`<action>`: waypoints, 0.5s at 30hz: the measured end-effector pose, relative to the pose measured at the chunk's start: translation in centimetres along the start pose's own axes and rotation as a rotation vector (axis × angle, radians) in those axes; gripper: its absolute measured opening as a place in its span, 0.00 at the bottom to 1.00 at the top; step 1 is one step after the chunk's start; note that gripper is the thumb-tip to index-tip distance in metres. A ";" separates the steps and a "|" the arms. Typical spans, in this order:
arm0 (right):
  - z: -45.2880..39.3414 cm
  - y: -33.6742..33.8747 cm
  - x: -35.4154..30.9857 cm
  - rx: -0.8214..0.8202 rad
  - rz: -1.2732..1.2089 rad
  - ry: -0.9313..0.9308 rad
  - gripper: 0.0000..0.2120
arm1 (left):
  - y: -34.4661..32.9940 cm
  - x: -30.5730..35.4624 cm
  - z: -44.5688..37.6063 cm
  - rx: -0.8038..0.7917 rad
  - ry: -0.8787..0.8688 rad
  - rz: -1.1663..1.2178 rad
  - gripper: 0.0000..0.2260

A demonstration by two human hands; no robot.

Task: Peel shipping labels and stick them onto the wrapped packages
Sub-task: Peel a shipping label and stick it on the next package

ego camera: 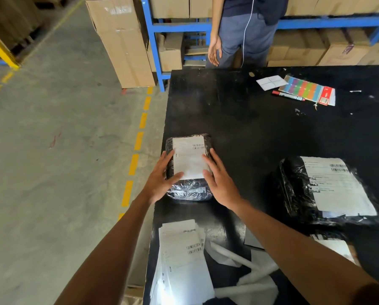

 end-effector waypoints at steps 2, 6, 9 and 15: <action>-0.6 0.7 0.6 0.112 -0.221 -0.134 0.21 | -0.2 0.6 0.2 0.080 0.037 0.326 0.31; -1.8 0.6 1.4 0.073 -0.393 -0.592 0.22 | -1.0 1.6 0.2 0.172 0.051 0.420 0.27; -2.5 0.4 1.9 0.067 -0.523 -0.770 0.28 | -1.2 1.8 0.2 0.222 0.039 0.422 0.27; -1.0 0.8 3.8 0.060 -0.834 -0.916 0.28 | -1.8 3.5 0.7 0.239 -0.033 0.486 0.20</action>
Point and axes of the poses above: each hand's wrist, its own z-axis away from the middle knuckle, its own y-axis out of the back of the hand, x = y × z, the point moved 7 cm from there along -z, towards the middle knuckle, and after that the axes turned 6 degrees about -x, right-handed, at the moved point
